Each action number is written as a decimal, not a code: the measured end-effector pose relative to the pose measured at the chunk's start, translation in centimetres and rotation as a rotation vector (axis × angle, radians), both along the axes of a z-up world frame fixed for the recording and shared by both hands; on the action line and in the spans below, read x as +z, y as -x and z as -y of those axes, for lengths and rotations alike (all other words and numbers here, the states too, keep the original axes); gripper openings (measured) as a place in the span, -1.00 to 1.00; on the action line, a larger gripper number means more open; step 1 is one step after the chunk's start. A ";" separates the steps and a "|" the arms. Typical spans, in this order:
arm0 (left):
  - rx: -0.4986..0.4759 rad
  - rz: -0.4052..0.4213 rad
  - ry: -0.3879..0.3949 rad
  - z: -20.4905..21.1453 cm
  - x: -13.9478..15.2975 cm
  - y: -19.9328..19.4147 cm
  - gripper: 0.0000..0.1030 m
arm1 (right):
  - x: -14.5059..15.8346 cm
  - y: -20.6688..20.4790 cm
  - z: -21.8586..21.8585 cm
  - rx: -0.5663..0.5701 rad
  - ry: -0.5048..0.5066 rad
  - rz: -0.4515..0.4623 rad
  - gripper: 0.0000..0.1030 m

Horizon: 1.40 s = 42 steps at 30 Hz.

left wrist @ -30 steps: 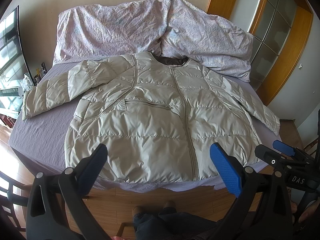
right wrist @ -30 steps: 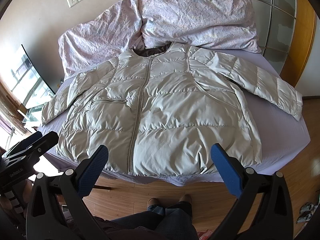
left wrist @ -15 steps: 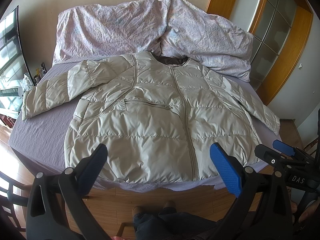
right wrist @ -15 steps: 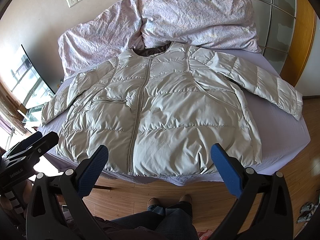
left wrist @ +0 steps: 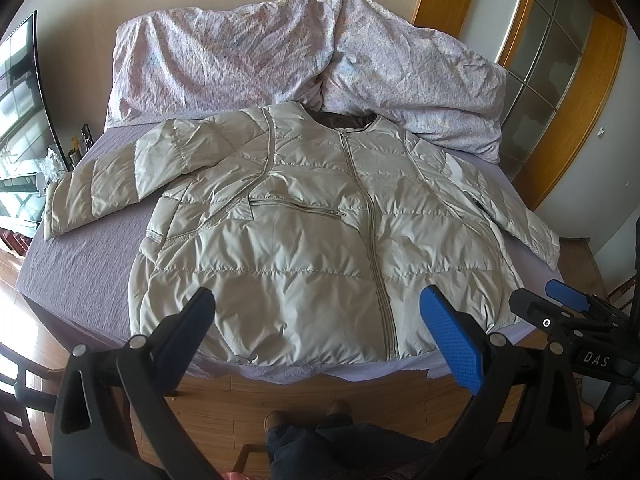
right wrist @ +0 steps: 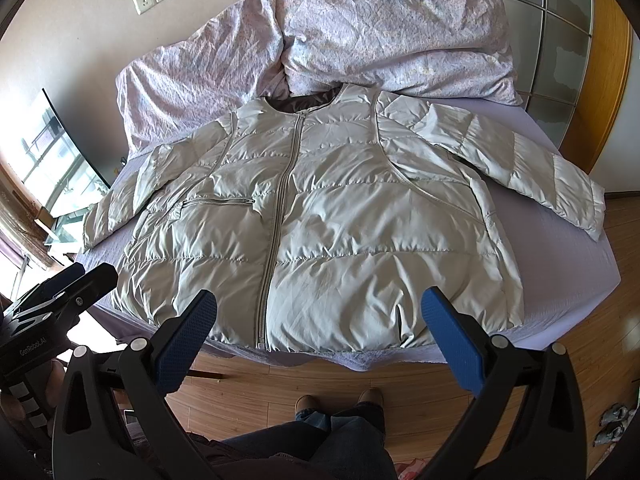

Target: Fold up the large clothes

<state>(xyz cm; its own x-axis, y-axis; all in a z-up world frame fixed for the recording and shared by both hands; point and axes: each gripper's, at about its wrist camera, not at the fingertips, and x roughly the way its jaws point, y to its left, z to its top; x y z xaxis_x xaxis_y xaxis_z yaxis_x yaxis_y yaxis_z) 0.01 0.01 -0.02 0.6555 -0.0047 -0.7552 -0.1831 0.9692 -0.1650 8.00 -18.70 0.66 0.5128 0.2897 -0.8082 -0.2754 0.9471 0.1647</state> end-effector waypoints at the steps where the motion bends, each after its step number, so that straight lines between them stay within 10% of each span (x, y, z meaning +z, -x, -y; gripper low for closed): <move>1: 0.000 0.000 0.000 0.0 0.0 0.0 0.96 | 0.0 0.0 0.0 0.000 0.000 0.000 0.97; 30: 0.003 -0.004 0.002 0.0 -0.1 0.0 0.96 | -0.2 -0.6 0.1 0.002 -0.004 -0.005 0.97; 42: 0.093 -0.049 0.011 -1.3 -1.8 -3.9 0.96 | -2.2 -7.4 4.1 -0.121 -0.056 -0.076 0.97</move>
<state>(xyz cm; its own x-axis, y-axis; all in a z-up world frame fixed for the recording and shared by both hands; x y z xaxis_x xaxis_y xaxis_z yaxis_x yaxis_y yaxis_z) 3.89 1.32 -1.86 0.6161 0.0458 -0.7863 -0.2801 0.9458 -0.1643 15.42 -22.80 -1.58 0.4850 0.2757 -0.8299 -0.1449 0.9612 0.2346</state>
